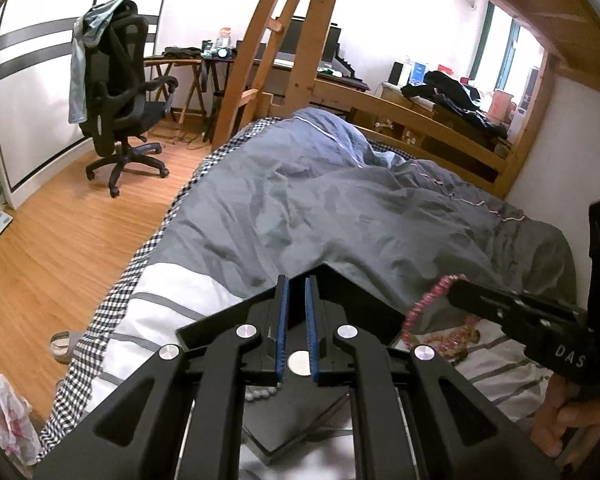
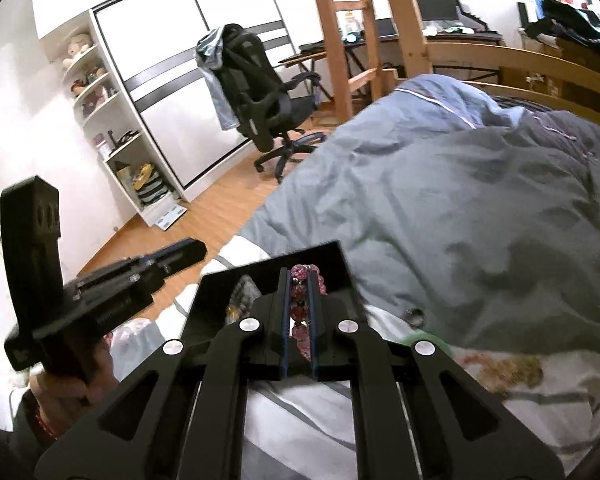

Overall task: Organize jewelry
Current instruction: 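Carry the pink bracelet with the right tool into the black box and release, then return the right tool to the jewelry and grasp the dark bead bracelet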

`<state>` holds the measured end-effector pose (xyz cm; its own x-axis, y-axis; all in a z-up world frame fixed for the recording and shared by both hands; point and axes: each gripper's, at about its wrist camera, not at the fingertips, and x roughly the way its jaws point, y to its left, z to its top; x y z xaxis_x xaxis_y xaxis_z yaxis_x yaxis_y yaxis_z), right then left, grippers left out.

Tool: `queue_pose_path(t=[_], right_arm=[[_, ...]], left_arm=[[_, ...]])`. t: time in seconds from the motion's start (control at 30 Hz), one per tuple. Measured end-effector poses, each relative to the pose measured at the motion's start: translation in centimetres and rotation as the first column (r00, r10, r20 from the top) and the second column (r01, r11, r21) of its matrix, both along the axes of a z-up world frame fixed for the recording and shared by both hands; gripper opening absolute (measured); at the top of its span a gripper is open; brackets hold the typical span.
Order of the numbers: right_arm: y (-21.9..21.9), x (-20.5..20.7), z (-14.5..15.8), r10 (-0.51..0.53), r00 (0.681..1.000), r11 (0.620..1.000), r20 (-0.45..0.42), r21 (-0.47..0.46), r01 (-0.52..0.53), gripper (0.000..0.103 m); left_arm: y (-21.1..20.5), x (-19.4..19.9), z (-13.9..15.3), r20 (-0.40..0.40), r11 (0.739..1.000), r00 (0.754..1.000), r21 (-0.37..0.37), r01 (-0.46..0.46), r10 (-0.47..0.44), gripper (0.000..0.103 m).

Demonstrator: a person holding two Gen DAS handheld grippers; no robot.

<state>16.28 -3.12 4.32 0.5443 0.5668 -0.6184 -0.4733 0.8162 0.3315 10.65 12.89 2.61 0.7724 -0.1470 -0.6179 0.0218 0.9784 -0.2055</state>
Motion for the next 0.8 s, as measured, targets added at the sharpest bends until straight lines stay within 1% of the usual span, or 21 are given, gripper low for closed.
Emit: queue_pose_path(t=[0.23,0.37,0.5,0.53,0.57,0.6,0.63,0.67,0.7,0.73,0.8], right_arm=[[4.3,1.8,-0.5,0.057,0.997,0.998,-0.049,-0.008,-0.058,0.008],[5.4,2.3,-2.0,0.065,0.994,0.998,-0.09,-0.02,-0.067,0.009],[5.3,2.5,-3.3,0.053,0.99,0.998,-0.13,-0.029,-0.057,0.011],[5.0,2.5,-3.4,0.045,0.99,0.998,-0.131,-0.029,-0.049,0.02],[4.7,2.5,-3.3,0.035,0.991,0.999,-0.129,-0.028,-0.039,0.046],[4.0,2.4,-3.2,0.018,0.993,1.0,-0.121,-0.023,-0.021,0.064],[3.4,2.3,-3.0,-0.001,0.994,1.0,-0.105,-0.013,0.0,0.092],[2.0,1.9,-2.5,-0.049,0.997,0.999,-0.06,0.007,0.049,0.096],[0.9,1.5,-1.9,-0.077,0.997,0.997,-0.02,0.019,0.077,0.097],[-0.1,1.3,-1.6,-0.102,0.995,0.995,0.008,0.008,0.102,0.097],[-2.3,1.0,-1.1,-0.163,0.985,0.985,0.05,-0.058,0.165,0.097]], left_arm=[[1.6,-0.1,-0.4,-0.013,1.0,1.0,-0.012,-0.025,0.025,0.008],[1.9,-0.1,-0.7,-0.023,0.999,0.999,-0.019,-0.029,0.029,0.008],[1.7,-0.2,-0.7,-0.023,0.999,0.999,-0.014,-0.029,0.029,0.009],[1.7,-0.2,-0.7,-0.026,1.0,0.999,-0.012,-0.028,0.027,0.015],[1.6,-0.3,-0.7,-0.027,1.0,0.999,-0.013,-0.027,0.027,0.024],[1.5,-0.4,-0.6,-0.025,1.0,0.999,-0.013,-0.028,0.028,0.046],[1.4,-0.6,-0.5,-0.011,0.999,0.999,-0.013,-0.034,0.034,0.071],[1.3,-0.9,-0.3,0.005,0.999,0.999,-0.012,-0.036,0.037,0.078],[1.1,-1.1,-0.1,0.02,0.999,0.999,-0.008,-0.035,0.035,0.085],[0.6,-1.2,0.1,0.028,1.0,0.999,-0.001,-0.028,0.028,0.089],[-0.7,-1.5,0.4,0.039,1.0,0.999,0.005,0.008,-0.008,0.093]])
